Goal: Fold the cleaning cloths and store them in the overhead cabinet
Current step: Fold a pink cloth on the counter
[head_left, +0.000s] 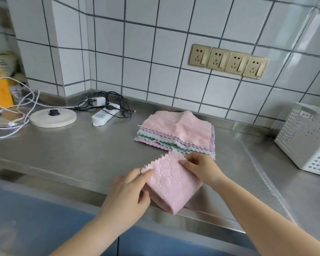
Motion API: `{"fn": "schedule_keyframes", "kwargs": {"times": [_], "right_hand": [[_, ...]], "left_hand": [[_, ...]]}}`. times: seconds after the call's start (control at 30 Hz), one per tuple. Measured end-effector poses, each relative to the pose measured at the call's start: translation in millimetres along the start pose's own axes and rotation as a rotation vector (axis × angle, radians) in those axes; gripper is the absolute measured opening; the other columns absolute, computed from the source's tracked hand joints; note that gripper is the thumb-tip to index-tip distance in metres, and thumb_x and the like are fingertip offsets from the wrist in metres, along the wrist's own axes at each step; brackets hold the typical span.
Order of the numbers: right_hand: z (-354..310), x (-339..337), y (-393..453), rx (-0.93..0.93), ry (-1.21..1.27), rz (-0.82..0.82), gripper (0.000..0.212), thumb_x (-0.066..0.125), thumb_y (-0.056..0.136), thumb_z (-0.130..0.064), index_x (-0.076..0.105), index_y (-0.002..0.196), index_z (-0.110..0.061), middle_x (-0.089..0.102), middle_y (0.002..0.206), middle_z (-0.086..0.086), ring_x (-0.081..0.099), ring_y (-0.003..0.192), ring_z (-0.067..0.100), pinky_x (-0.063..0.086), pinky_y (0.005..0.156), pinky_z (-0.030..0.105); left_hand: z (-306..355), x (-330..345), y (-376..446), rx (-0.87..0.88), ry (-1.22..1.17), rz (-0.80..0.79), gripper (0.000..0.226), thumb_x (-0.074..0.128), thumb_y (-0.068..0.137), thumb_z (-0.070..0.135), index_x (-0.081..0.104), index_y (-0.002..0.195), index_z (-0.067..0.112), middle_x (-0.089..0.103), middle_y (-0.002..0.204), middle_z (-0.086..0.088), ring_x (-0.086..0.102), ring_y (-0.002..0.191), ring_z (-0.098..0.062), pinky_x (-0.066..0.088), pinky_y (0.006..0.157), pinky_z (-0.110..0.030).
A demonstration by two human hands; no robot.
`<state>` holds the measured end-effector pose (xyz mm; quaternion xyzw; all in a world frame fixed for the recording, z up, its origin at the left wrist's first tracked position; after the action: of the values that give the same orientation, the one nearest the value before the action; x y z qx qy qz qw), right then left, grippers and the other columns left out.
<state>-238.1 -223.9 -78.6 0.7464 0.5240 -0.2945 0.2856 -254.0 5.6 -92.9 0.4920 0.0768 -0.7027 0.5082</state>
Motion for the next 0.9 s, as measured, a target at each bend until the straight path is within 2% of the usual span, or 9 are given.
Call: {"fn": "schedule_keyframes", "kwargs": {"times": [0.13, 0.27, 0.37, 0.47, 0.53, 0.6, 0.7, 0.8, 0.9], "right_hand": [[-17, 17, 16, -0.036, -0.227, -0.039, 0.016, 0.06, 0.089, -0.039, 0.058, 0.083, -0.024, 0.058, 0.076, -0.009, 0.051, 0.075, 0.013, 0.037, 0.06, 0.018], [-19, 24, 23, -0.009, -0.293, -0.055, 0.019, 0.056, 0.091, -0.039, 0.062, 0.091, -0.021, 0.063, 0.088, -0.003, 0.053, 0.08, 0.015, 0.038, 0.068, 0.026], [-17, 26, 24, 0.012, -0.277, -0.059, 0.024, 0.057, 0.09, -0.039, 0.064, 0.098, -0.017, 0.064, 0.092, -0.002, 0.054, 0.082, 0.015, 0.038, 0.069, 0.025], [-15, 29, 26, 0.021, -0.286, -0.082, 0.023, 0.057, 0.09, -0.041, 0.064, 0.098, -0.02, 0.06, 0.087, -0.007, 0.054, 0.082, 0.013, 0.04, 0.069, 0.025], [-16, 29, 27, 0.023, -0.284, -0.099, 0.021, 0.057, 0.09, -0.041, 0.063, 0.097, -0.022, 0.059, 0.085, -0.009, 0.054, 0.079, 0.012, 0.04, 0.064, 0.023], [-12, 26, 26, 0.046, -0.224, -0.097, 0.017, 0.057, 0.089, -0.041, 0.061, 0.092, -0.025, 0.059, 0.08, -0.009, 0.053, 0.073, 0.009, 0.039, 0.059, 0.018], [-3, 20, 21, 0.066, -0.126, -0.076, 0.007, 0.057, 0.089, -0.033, 0.059, 0.09, -0.027, 0.061, 0.077, -0.007, 0.052, 0.069, 0.01, 0.038, 0.058, 0.019], [6, 13, 15, 0.058, -0.031, -0.057, 0.01, 0.058, 0.088, -0.023, 0.06, 0.098, -0.027, 0.061, 0.078, -0.007, 0.053, 0.069, 0.01, 0.04, 0.06, 0.018], [12, 11, 12, 0.041, -0.014, -0.084, 0.021, 0.062, 0.087, -0.019, 0.06, 0.106, -0.027, 0.06, 0.08, -0.011, 0.054, 0.073, 0.009, 0.041, 0.064, 0.017]], "left_hand": [[-15, -2, 6, -0.007, 0.192, 0.014, 0.057, 0.075, 0.059, 0.035, 0.062, 0.115, 0.03, 0.061, 0.097, 0.013, 0.062, 0.063, -0.017, 0.052, 0.066, -0.026], [-20, 0, 18, -0.008, 0.243, 0.009, 0.052, 0.066, 0.059, 0.039, 0.063, 0.109, 0.03, 0.061, 0.093, 0.009, 0.063, 0.062, -0.017, 0.052, 0.066, -0.032], [-20, -2, 22, -0.005, 0.267, 0.004, 0.043, 0.06, 0.057, 0.038, 0.065, 0.098, 0.03, 0.059, 0.101, 0.005, 0.064, 0.088, -0.021, 0.05, 0.08, -0.042], [-9, 2, 25, 0.124, 0.294, -0.027, 0.04, 0.059, 0.06, 0.031, 0.062, 0.099, 0.026, 0.052, 0.128, -0.002, 0.039, 0.13, -0.026, 0.031, 0.106, -0.057], [3, 14, 28, 0.215, 0.247, -0.141, 0.049, 0.048, 0.067, 0.029, 0.059, 0.114, 0.025, 0.044, 0.141, -0.001, 0.028, 0.139, -0.022, 0.028, 0.111, -0.054], [17, 23, 33, 0.234, 0.13, -0.243, 0.059, 0.039, 0.076, 0.026, 0.046, 0.135, 0.025, 0.03, 0.152, 0.005, 0.017, 0.144, -0.012, 0.016, 0.118, -0.037], [20, 33, 37, 0.191, 0.121, -0.321, 0.063, 0.043, 0.087, 0.02, 0.025, 0.147, 0.029, 0.01, 0.157, 0.012, 0.005, 0.144, -0.004, -0.002, 0.106, -0.012], [19, 39, 37, 0.201, 0.178, -0.359, 0.065, 0.038, 0.084, 0.029, 0.022, 0.148, 0.027, 0.009, 0.158, 0.011, 0.002, 0.145, -0.006, -0.013, 0.1, -0.011], [15, 47, 35, 0.187, 0.266, -0.391, 0.078, 0.024, 0.073, 0.042, 0.016, 0.149, 0.025, 0.006, 0.159, 0.008, 0.0, 0.145, -0.009, -0.01, 0.109, -0.019]]}}
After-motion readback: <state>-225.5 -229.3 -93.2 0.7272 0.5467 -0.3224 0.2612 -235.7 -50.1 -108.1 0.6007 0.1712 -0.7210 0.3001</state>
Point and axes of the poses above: each hand's wrist, its own y-axis towards the middle knuckle, its own x-axis out of the palm, z = x × y, the point moved 7 cm from there along y, towards the middle knuckle
